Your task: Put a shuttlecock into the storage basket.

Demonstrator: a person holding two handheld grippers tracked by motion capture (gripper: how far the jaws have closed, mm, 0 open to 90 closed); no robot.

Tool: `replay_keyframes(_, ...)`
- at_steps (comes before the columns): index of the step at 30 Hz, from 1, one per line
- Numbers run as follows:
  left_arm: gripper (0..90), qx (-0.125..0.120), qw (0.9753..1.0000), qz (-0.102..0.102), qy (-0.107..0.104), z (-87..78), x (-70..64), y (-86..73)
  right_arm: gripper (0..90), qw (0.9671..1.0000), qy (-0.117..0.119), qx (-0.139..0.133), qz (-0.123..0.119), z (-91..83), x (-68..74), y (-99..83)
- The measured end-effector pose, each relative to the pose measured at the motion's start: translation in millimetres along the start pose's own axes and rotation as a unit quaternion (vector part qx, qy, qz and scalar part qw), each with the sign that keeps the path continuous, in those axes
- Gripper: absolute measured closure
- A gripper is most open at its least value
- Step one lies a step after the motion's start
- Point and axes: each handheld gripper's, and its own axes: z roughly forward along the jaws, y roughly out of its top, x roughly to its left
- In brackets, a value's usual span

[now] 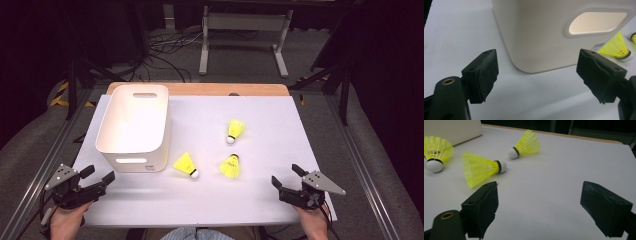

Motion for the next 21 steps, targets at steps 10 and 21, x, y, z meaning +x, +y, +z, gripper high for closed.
replay_keyframes(10,19.1,-0.001,0.9999,-0.006,0.009,-1.6,3.9,-0.5,15.0,1.0000,0.000,0.003,-0.001,0.2,-0.1,-0.3)
replay_keyframes(21,19.1,0.002,0.9997,-0.010,0.020,-0.9,9.2,-0.2,15.0,1.0000,0.002,0.006,-0.002,0.8,-0.4,-0.7)
